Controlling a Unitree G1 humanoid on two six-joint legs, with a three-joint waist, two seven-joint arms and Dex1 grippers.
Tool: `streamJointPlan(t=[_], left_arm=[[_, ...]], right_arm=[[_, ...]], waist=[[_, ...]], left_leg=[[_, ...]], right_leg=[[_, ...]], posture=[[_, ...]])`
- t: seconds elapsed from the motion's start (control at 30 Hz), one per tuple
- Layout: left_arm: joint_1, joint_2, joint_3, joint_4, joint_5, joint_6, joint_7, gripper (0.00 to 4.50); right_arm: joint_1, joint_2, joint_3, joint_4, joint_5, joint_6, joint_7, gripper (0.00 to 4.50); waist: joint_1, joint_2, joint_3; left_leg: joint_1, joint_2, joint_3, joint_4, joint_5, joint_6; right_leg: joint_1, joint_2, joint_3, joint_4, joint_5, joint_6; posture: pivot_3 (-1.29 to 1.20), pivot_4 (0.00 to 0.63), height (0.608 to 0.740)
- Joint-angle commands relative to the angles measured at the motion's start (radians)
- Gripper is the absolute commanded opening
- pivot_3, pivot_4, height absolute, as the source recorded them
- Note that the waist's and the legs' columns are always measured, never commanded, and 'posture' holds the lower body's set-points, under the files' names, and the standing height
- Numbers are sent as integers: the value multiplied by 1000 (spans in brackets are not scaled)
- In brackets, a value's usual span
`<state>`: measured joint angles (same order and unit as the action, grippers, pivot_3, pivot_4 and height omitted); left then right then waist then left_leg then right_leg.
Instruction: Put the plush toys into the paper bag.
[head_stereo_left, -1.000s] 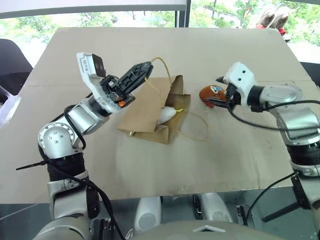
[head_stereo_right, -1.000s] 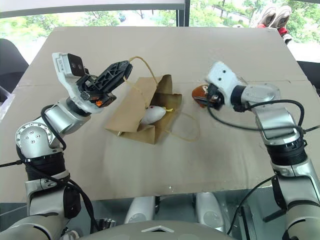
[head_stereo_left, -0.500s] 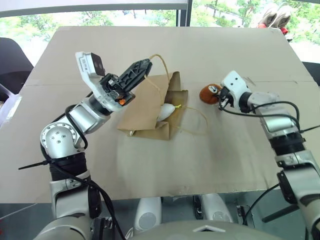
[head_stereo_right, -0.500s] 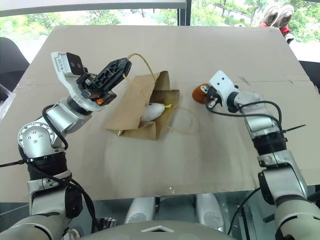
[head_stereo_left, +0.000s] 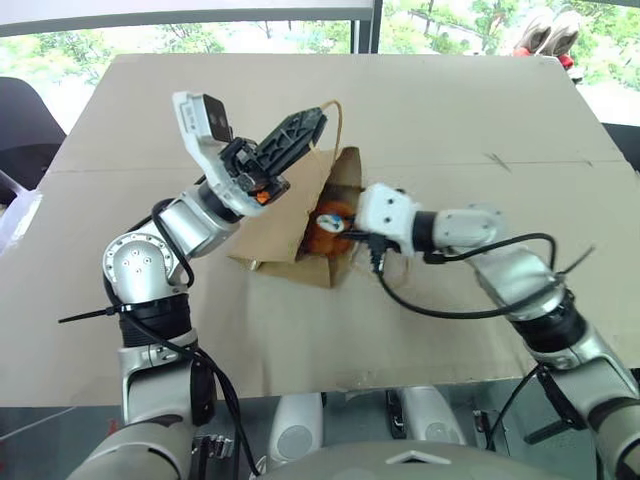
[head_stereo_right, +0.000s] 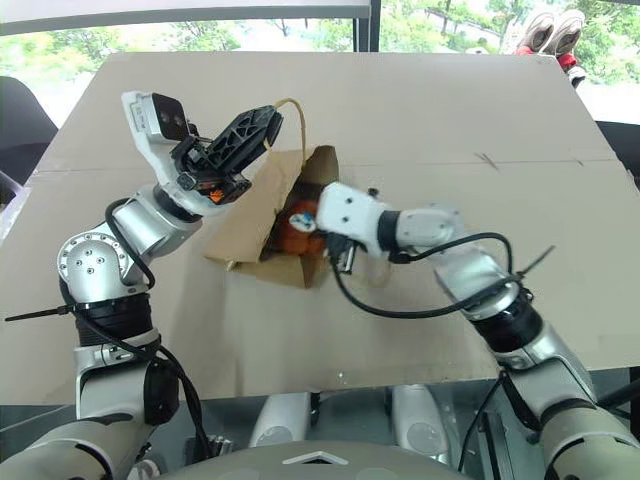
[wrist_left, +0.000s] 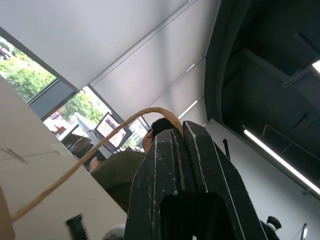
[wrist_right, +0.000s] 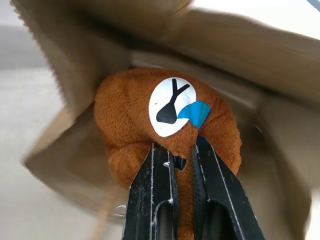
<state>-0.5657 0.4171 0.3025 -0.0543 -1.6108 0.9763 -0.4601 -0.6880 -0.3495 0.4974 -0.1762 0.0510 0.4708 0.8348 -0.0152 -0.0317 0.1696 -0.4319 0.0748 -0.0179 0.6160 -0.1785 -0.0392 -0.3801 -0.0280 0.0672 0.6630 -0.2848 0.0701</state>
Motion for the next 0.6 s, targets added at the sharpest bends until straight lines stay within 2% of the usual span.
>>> streamJointPlan(t=[0.03,0.13,0.23,0.27,0.3,0.47,0.6], left_arm=[[9,-14,-11,-44,-31,10,4,0],[43,-22,-7,-79,-59,8,34,0],[72,-28,3,-114,-96,-12,80,0],[82,-29,6,-127,-109,-19,95,0],[95,-31,11,-140,-128,-29,114,0],[127,-29,24,-167,-181,-63,168,0],[132,-4,38,-156,-184,-75,165,0]], right_arm=[[-67,70,14,126,-16,-131,18,67],[-102,140,21,305,-33,-234,23,67],[-108,190,-8,437,-49,-307,-17,938],[-103,192,-12,455,-61,-325,-25,1371],[-89,191,-18,457,-72,-331,-43,1987],[-13,155,-32,390,-99,-327,-65,4138],[102,90,-104,147,-41,-172,-56,4138]], waist=[[-1,0,0],[-2,0,0],[-2,0,0],[-1,0,0],[0,0,0],[3,0,0],[3,0,0]], left_leg=[[0,0,0,0,0,0],[0,0,0,0,0,0],[0,0,0,-1,0,0],[0,0,0,-1,0,0],[0,0,0,-1,0,0],[0,0,0,-1,0,0],[0,0,0,-1,0,0]], right_leg=[[0,0,0,0,0,0],[0,0,0,0,0,0],[0,0,0,0,0,0],[0,0,0,0,0,0],[0,0,0,0,0,0],[0,-1,0,0,0,0],[0,-1,-1,0,0,0]], posture=[[0,150,740],[0,150,740],[0,150,740],[0,150,740],[0,150,740],[0,150,740],[0,150,740]])
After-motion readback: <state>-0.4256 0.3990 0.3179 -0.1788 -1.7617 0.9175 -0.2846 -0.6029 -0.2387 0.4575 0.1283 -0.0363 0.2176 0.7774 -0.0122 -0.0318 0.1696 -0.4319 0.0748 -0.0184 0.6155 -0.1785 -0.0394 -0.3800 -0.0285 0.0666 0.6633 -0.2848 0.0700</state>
